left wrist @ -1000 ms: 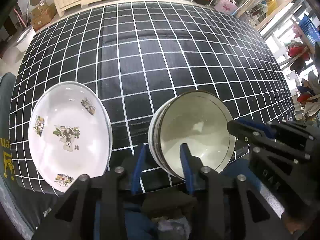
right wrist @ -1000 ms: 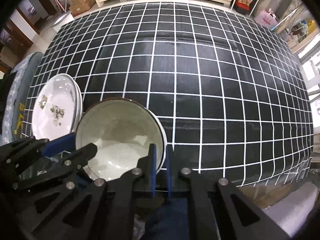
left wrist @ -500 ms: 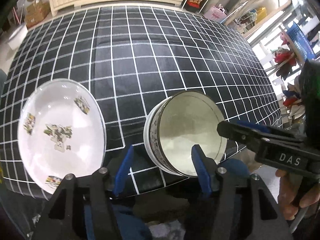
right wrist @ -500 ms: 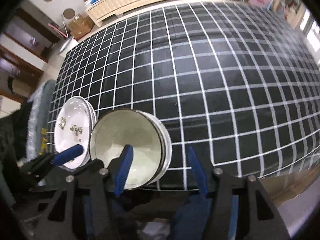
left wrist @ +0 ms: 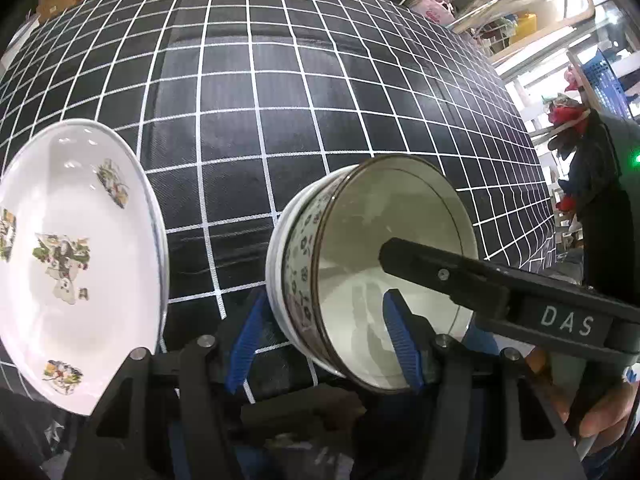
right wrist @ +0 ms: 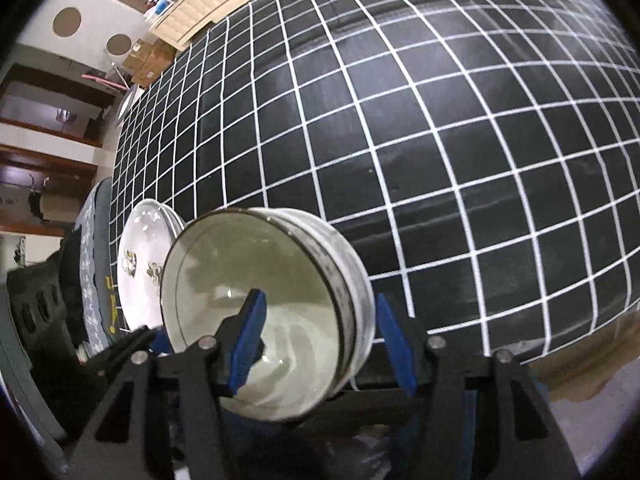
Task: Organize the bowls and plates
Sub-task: 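Lift the nested bowl stack with both grippers and carry it over the plates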
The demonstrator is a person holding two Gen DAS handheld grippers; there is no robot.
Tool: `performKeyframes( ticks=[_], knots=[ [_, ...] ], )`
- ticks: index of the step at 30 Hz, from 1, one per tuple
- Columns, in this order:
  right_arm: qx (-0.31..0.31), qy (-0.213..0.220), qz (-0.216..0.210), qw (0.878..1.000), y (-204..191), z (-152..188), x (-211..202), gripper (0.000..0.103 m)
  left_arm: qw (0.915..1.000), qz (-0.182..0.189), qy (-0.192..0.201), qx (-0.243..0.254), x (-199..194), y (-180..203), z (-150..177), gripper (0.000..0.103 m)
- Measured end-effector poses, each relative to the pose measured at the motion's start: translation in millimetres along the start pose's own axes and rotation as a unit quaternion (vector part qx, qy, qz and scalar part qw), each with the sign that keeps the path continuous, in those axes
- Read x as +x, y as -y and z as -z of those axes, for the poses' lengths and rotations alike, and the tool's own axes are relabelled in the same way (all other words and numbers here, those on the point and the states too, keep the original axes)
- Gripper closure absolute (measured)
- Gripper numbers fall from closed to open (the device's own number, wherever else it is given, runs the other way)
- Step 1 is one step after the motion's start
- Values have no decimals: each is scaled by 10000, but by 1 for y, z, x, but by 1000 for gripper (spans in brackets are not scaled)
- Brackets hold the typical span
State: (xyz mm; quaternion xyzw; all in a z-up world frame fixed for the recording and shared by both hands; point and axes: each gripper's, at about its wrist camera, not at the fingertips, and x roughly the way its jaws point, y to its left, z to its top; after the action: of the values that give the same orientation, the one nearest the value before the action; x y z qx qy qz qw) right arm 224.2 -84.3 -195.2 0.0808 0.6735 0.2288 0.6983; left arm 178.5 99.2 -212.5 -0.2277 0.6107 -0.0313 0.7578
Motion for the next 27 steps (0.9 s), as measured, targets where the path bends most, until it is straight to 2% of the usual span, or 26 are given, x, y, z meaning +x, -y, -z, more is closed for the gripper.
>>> performKeyframes(
  ticks=[7, 16, 27],
  knots=[
    [84, -136, 24, 9999, 6, 1, 10, 41, 9998, -8, -197, -18, 20, 4, 1, 45],
    [160, -147, 131, 9997, 7, 2, 12, 41, 9998, 36, -113, -164, 24, 3, -4, 42],
    [14, -201, 186, 9996, -4, -19, 19, 37, 9996, 74, -8, -290, 22, -8, -17, 42]
  ],
)
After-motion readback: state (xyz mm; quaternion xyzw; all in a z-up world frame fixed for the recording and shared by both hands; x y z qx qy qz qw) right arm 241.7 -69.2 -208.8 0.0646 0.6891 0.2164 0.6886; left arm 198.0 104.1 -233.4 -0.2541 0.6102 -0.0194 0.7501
